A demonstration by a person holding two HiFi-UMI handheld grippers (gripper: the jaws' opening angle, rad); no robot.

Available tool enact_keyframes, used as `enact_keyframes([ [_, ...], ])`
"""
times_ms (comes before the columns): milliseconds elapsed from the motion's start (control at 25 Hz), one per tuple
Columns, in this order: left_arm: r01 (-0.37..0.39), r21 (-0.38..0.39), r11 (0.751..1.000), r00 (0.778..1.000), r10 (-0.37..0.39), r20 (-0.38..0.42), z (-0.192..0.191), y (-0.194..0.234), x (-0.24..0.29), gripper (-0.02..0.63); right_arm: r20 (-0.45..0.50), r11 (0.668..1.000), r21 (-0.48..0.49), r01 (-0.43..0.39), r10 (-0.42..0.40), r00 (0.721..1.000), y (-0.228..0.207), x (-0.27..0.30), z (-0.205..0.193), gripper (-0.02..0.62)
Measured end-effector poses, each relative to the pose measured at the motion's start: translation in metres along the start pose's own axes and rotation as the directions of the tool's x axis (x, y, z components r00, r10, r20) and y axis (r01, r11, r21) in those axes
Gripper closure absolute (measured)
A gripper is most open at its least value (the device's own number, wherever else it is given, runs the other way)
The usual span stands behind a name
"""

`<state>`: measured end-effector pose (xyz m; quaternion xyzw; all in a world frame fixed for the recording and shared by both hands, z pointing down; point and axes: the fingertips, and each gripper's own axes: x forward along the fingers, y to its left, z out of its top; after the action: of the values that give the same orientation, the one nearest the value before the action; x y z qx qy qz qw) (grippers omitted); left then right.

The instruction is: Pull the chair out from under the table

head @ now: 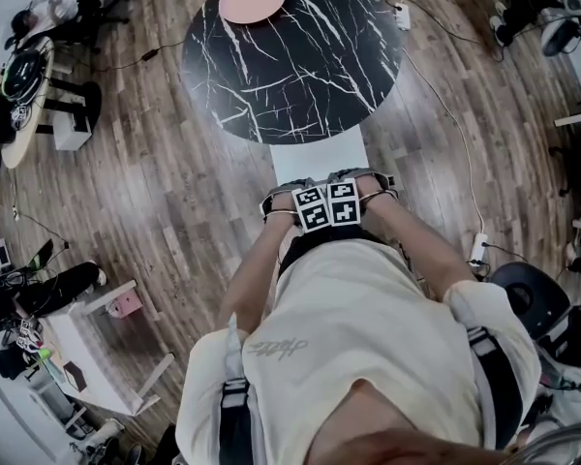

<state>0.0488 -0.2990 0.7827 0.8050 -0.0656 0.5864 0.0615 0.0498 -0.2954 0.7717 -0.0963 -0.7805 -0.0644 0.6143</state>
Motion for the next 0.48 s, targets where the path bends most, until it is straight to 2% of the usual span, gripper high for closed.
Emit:
enact_keyframes([
  [480, 0.043, -0.02, 0.999, 0.999, -0.043, -0.018, 0.0, -0.014, -0.001, 0.515, 0.024, 1.0, 0.014, -0.009, 0.009, 1.0, 0.014, -0.002, 0.001, 0.509],
])
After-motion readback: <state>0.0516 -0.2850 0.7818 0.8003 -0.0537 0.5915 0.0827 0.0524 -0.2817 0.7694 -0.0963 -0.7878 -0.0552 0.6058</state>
